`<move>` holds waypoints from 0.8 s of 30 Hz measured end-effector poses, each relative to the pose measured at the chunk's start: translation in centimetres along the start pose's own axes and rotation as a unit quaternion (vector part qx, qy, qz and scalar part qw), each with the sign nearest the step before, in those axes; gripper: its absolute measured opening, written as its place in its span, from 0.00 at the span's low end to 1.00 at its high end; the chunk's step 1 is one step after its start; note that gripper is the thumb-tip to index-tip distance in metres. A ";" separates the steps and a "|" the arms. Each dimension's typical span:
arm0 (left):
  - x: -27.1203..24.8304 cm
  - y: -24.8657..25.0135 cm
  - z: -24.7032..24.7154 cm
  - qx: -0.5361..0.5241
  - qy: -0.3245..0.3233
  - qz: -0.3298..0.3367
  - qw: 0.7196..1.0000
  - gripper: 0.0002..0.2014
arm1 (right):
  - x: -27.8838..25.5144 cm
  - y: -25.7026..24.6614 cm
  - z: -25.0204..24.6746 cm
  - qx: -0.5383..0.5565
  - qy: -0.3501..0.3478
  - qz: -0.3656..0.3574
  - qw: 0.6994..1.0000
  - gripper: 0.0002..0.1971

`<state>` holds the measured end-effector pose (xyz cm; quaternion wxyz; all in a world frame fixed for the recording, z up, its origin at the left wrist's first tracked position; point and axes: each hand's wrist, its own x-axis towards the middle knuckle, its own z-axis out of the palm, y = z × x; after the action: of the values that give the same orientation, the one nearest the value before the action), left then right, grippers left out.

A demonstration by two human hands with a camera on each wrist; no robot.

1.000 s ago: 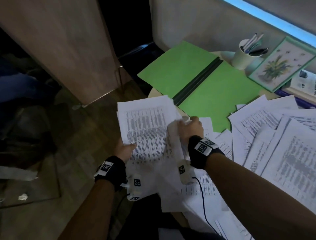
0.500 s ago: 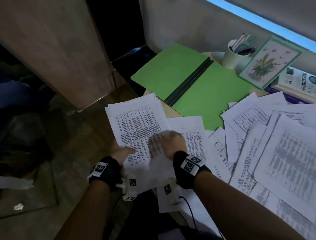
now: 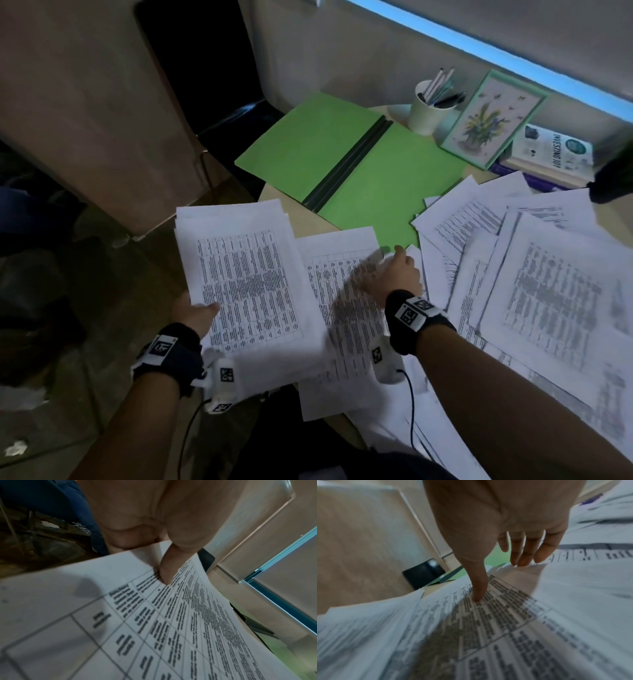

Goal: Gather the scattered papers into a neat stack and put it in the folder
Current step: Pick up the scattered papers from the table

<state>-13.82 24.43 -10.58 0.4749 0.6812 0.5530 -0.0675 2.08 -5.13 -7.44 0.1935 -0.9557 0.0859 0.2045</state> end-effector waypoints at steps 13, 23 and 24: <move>2.8 -1.8 0.8 0.048 -0.033 -0.049 0.997 0.41 | 1.0 2.8 -3.7 0.115 0.008 -0.034 0.993 0.07; -0.7 2.2 2.9 0.032 0.004 0.044 0.998 0.33 | 2.0 5.9 -10.2 0.149 0.099 -0.053 0.982 0.11; -0.7 2.5 3.2 0.032 0.005 0.060 0.998 0.33 | 2.1 6.1 -11.0 0.162 0.112 -0.059 0.979 0.10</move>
<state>-10.68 21.76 -10.50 0.4533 0.7285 0.5110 -0.0525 6.46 -15.32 -1.13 0.3470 -0.9318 0.0827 0.0674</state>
